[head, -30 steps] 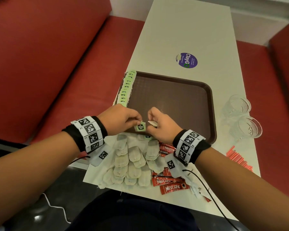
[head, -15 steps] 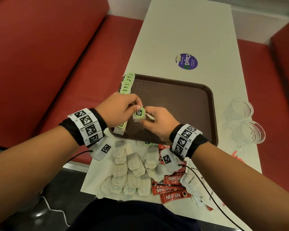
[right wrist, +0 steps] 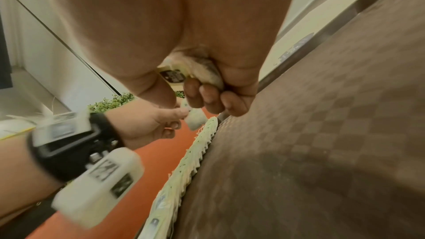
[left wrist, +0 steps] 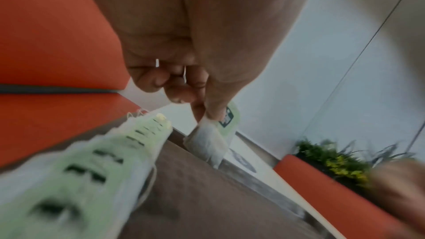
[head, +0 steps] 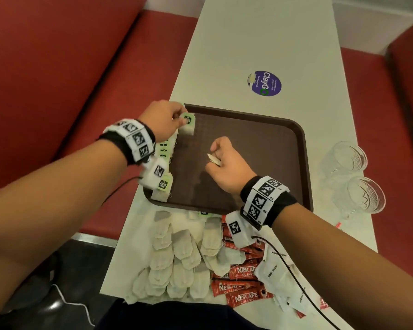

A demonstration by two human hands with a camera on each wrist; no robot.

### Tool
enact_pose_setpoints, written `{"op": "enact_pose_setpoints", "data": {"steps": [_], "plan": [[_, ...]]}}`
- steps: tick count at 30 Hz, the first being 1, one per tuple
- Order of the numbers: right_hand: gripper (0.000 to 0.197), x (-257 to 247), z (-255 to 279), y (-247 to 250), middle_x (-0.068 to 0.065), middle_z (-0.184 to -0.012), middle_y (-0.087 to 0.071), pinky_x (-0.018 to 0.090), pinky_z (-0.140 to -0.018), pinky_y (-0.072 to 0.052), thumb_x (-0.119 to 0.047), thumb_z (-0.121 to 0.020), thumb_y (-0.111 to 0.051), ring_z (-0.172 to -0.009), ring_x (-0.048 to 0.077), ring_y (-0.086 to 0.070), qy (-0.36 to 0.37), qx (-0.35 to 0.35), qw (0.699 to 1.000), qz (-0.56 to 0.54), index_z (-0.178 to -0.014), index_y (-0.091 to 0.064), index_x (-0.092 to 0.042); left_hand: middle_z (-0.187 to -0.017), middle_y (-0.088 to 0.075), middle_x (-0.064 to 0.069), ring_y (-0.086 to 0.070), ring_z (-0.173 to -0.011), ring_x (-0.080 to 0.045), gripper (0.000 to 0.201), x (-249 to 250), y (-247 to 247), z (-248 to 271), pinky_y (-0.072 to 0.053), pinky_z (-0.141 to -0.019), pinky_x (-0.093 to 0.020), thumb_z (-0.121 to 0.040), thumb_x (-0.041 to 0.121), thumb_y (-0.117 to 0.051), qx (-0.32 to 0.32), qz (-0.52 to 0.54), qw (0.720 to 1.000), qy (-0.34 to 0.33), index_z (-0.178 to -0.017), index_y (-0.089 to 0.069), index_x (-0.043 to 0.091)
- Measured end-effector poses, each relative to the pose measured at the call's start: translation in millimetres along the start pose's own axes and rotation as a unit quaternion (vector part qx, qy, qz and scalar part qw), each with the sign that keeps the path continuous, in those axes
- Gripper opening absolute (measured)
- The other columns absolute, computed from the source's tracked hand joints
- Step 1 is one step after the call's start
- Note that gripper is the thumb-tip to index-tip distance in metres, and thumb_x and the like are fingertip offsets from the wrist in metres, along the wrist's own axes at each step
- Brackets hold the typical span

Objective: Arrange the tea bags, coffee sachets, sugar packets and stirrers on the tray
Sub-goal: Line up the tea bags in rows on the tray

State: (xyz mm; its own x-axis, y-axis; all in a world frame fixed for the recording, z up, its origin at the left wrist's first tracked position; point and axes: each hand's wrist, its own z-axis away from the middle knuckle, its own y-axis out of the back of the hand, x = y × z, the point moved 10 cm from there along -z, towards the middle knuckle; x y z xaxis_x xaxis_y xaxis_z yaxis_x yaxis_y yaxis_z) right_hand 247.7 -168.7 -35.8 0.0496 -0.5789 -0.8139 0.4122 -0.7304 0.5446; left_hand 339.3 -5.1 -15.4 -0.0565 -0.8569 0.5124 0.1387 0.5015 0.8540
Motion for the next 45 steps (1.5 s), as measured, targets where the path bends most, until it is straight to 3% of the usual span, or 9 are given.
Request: {"op": "enact_pose_setpoints", "data": {"steps": [5,13,18,23,26,31,36,40,45], "plan": [[0.016,11.1,-3.9,2.5,0.001,-0.070,-0.049,0.034,-0.056,-0.039,-0.009,-0.091,-0.053,-0.056,0.015,-0.044,-0.016,-0.013,1.000,-0.004,-0.100,-0.040,-0.011,-0.120,-0.067,-0.005,-0.061,-0.111,-0.025,0.031,-16.7,-19.3,-65.4,-0.050,-0.096,-0.037,-0.096,0.026,-0.063,-0.049,-0.105,0.993,0.038,-0.127,-0.065,0.020],[0.015,9.4,-10.6,13.2,-0.009,-0.072,-0.050,0.022,-0.057,-0.035,-0.017,-0.096,-0.052,-0.061,0.008,-0.043,-0.002,0.000,1.000,0.000,-0.083,-0.045,-0.017,-0.111,-0.066,0.001,-0.061,-0.105,-0.023,0.024,-28.9,-23.6,-90.5,-0.053,-0.089,-0.039,-0.084,0.027,-0.074,0.010,-0.109,0.992,0.058,-0.106,-0.065,0.028],[0.004,12.5,-15.8,9.0,-0.005,-0.079,-0.067,0.031,-0.069,-0.054,-0.020,-0.097,-0.058,-0.067,0.006,-0.065,-0.004,0.002,1.000,-0.022,-0.097,-0.059,-0.016,-0.112,-0.067,0.002,-0.061,-0.104,-0.023,0.021,-8.8,-54.7,-84.0,-0.049,-0.085,-0.033,-0.085,0.032,-0.074,-0.115,-0.200,0.973,-0.032,-0.105,-0.073,0.027],[0.004,10.4,-20.0,16.5,-0.007,-0.086,-0.071,0.033,-0.078,-0.055,-0.025,-0.096,-0.063,-0.082,0.010,-0.067,0.009,0.048,0.999,-0.008,-0.096,-0.065,-0.021,-0.117,-0.067,0.001,-0.060,-0.107,-0.025,0.026,-4.9,-48.7,-74.7,-0.046,-0.078,-0.032,-0.090,0.037,-0.067,-0.118,-0.221,0.967,-0.039,-0.114,-0.071,0.028],[0.006,8.1,-21.4,27.6,-0.006,-0.094,-0.065,0.023,-0.076,-0.048,-0.026,-0.093,-0.067,-0.085,0.008,-0.059,0.033,0.104,0.994,0.000,-0.092,-0.067,-0.021,-0.110,-0.069,0.004,-0.060,-0.099,-0.018,0.028,17.5,-24.4,-56.3,-0.047,-0.084,-0.033,-0.095,0.047,-0.059,-0.064,-0.120,0.989,-0.053,-0.109,-0.072,0.026],[0.006,6.9,-24.2,40.4,-0.009,-0.083,-0.058,0.016,-0.066,-0.038,-0.023,-0.091,-0.070,-0.069,0.002,-0.050,0.055,0.160,0.985,-0.019,-0.085,-0.068,-0.021,-0.079,-0.066,0.013,-0.058,-0.071,-0.002,0.045,65.2,-5.8,4.6,-0.046,-0.065,-0.022,-0.090,0.067,-0.051,-0.070,0.030,0.988,-0.137,-0.096,-0.072,0.028],[0.005,14.9,-23.4,40.3,-0.004,-0.083,-0.070,0.034,-0.069,-0.053,-0.029,-0.089,-0.073,-0.072,0.012,-0.060,0.024,0.154,0.986,-0.065,-0.090,-0.073,-0.024,-0.070,-0.053,0.025,-0.049,-0.068,0.017,0.013,76.1,-8.2,27.8,-0.031,-0.059,-0.005,-0.093,0.034,-0.067,-0.081,-0.002,0.976,-0.201,-0.100,-0.072,0.024],[0.011,19.0,-18.9,37.3,-0.003,-0.080,-0.070,0.039,-0.071,-0.054,-0.029,-0.089,-0.074,-0.069,0.014,-0.060,0.006,0.139,0.989,-0.056,-0.094,-0.076,-0.020,-0.074,-0.061,0.017,-0.053,-0.067,0.001,0.007,77.2,1.3,32.9,-0.037,-0.061,-0.016,-0.093,0.031,-0.068,-0.045,0.032,0.978,-0.200,-0.096,-0.071,0.025],[0.016,17.9,-10.6,35.4,-0.007,-0.081,-0.067,0.032,-0.069,-0.052,-0.030,-0.086,-0.076,-0.069,0.011,-0.057,0.015,0.117,0.992,-0.042,-0.100,-0.074,-0.021,-0.082,-0.067,0.006,-0.060,-0.075,-0.015,0.009,65.7,-13.6,33.6,-0.049,-0.070,-0.031,-0.092,0.028,-0.069,-0.089,0.049,0.981,-0.165,-0.100,-0.069,0.028]]}}
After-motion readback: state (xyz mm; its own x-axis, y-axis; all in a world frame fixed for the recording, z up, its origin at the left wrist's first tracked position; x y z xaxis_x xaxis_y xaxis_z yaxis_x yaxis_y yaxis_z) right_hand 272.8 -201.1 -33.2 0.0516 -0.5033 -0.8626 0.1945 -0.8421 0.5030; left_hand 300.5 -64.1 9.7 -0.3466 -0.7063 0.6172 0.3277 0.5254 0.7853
